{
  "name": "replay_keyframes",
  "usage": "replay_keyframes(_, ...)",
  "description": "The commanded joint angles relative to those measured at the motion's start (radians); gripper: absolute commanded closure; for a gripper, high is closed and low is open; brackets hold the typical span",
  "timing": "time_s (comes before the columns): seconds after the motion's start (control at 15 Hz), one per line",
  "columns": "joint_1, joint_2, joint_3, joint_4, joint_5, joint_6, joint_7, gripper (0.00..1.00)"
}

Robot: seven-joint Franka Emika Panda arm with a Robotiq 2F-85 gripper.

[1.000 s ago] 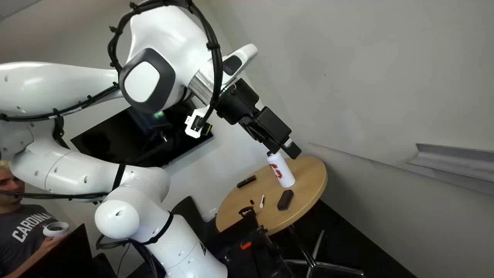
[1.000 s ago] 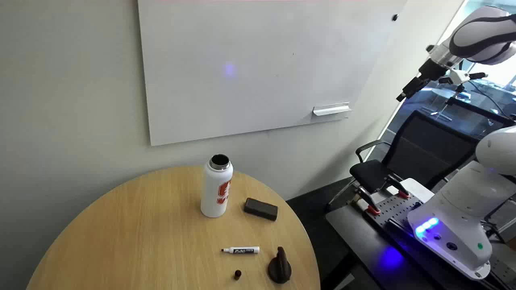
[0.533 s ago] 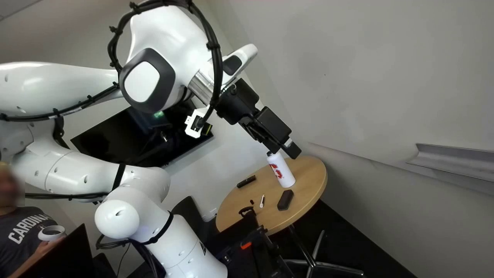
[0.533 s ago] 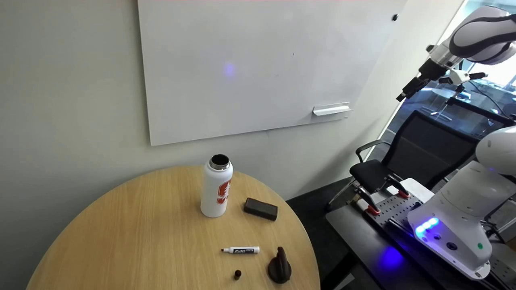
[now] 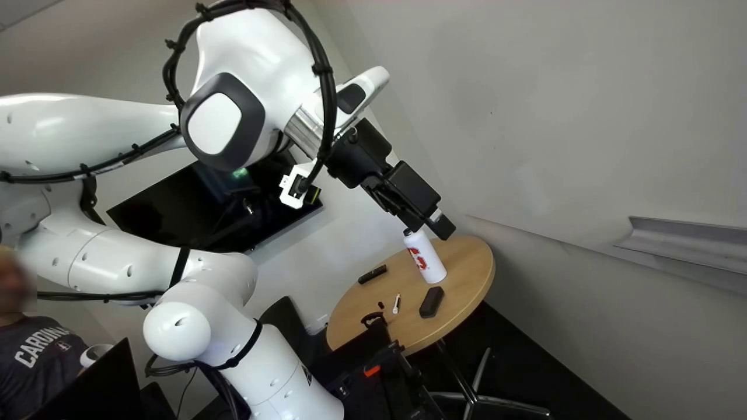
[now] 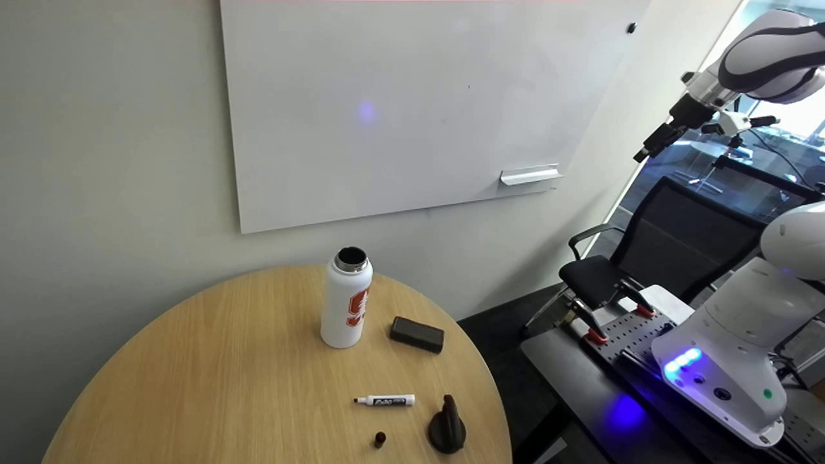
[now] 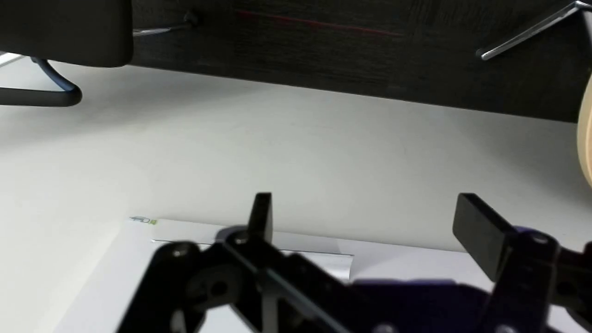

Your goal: Pick up the black marker from the table and use it to write on the whiteboard

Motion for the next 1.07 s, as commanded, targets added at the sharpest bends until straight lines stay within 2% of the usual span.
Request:
replay_keyframes(0.0, 0.009, -0.024, 0.04, -0.033, 0.01, 0.005, -0.021, 0.0)
replay_keyframes(0.27, 0.108, -0.094, 0.142, -0.16, 0.015, 0.025, -0.047, 0.0)
replay_keyframes(0.4, 0.213, -0.043, 0.192, -0.104, 0.058, 0.002, -0.051, 0.0)
replay_keyframes(0.53, 0.305, -0.047, 0.25, -0.106, 0.094, 0.014, -0.05, 0.0)
replay_keyframes(0.73, 0.442, -0.066, 0.302, -0.098, 0.157, -0.003, -0.081, 0.0)
replay_keyframes(0.8, 0.385, -0.043, 0.3, -0.096, 0.129, -0.003, -0.038, 0.0)
replay_keyframes(0.87, 0.42, -0.044, 0.313, -0.094, 0.141, -0.003, -0.04, 0.0)
replay_keyframes(1.0, 0.442, -0.048, 0.318, -0.094, 0.145, -0.003, -0.045, 0.0)
